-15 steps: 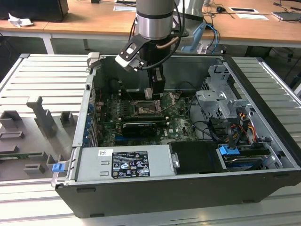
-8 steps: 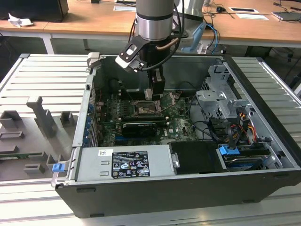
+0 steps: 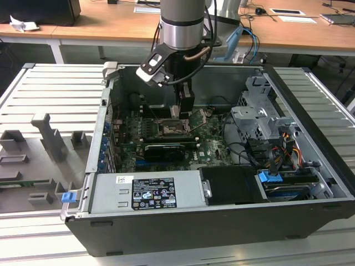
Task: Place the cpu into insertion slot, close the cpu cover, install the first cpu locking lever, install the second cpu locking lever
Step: 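Place the cpu into insertion slot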
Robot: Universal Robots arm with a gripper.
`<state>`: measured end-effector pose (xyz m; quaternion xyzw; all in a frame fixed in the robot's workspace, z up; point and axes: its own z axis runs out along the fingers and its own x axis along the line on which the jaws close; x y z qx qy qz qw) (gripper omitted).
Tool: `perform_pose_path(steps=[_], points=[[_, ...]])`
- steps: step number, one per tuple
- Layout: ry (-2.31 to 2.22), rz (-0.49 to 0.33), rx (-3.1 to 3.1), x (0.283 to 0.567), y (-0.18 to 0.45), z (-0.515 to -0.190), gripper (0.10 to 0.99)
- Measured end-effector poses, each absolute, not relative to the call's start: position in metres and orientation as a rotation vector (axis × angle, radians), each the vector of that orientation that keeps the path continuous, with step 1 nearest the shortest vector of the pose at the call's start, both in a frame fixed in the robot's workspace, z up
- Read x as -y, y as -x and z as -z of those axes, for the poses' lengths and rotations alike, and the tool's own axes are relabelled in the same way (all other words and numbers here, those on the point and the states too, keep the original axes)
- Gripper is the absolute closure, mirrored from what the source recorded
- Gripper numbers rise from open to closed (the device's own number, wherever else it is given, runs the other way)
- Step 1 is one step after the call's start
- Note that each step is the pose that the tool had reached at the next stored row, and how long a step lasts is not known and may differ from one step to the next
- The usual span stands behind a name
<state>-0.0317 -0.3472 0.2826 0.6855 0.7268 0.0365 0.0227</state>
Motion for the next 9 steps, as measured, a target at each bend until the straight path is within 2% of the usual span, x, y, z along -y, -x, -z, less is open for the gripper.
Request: perform_pose_path(steps=[9], points=[[-2.123,-0.113,-2.251,0.3471,0.032,-0.2777,0.561]])
